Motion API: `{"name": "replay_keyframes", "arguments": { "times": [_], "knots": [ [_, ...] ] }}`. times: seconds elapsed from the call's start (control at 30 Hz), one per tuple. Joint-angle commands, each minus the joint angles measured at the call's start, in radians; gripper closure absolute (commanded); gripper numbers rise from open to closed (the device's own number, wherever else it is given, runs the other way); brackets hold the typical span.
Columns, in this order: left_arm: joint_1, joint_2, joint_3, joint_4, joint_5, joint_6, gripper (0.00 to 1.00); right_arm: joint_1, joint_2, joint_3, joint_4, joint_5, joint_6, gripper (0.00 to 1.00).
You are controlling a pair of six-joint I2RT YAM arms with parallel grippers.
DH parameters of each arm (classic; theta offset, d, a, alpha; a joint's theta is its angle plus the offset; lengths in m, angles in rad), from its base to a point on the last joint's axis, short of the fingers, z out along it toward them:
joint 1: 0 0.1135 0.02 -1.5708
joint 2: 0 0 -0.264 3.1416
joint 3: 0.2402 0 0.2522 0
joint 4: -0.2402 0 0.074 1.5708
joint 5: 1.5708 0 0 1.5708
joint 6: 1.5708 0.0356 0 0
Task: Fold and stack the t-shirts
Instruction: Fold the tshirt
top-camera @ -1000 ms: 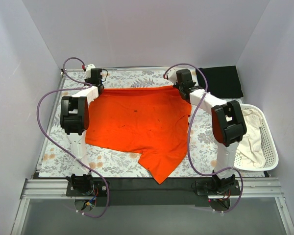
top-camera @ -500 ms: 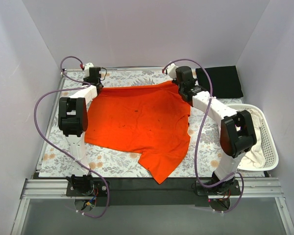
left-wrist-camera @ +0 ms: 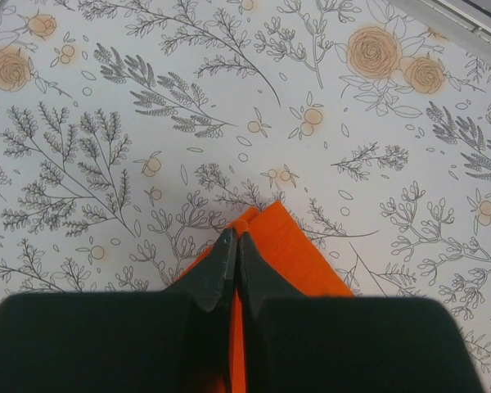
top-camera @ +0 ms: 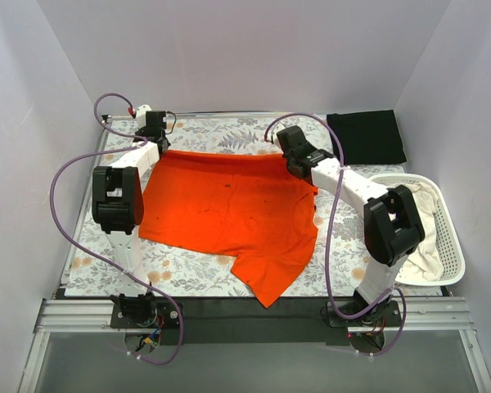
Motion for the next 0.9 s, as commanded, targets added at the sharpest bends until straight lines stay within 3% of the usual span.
{"name": "replay_keyframes", "arguments": {
  "times": [0.0, 0.4, 0.87],
  "knots": [
    [0.011, -0.091, -0.018, -0.039, -0.022, -0.028, 1.00, 0.031, 0.018, 0.041, -0.131, 0.080, 0.101, 0.99],
    [0.011, -0.127, -0.047, -0.089, -0.042, -0.079, 1.00, 0.112, 0.082, 0.147, -0.409, 0.126, 0.276, 0.99],
    [0.013, -0.156, -0.117, -0.085, -0.058, -0.116, 1.00, 0.173, 0.080, 0.150, -0.509, 0.094, 0.354, 0.99]
  ]
}}
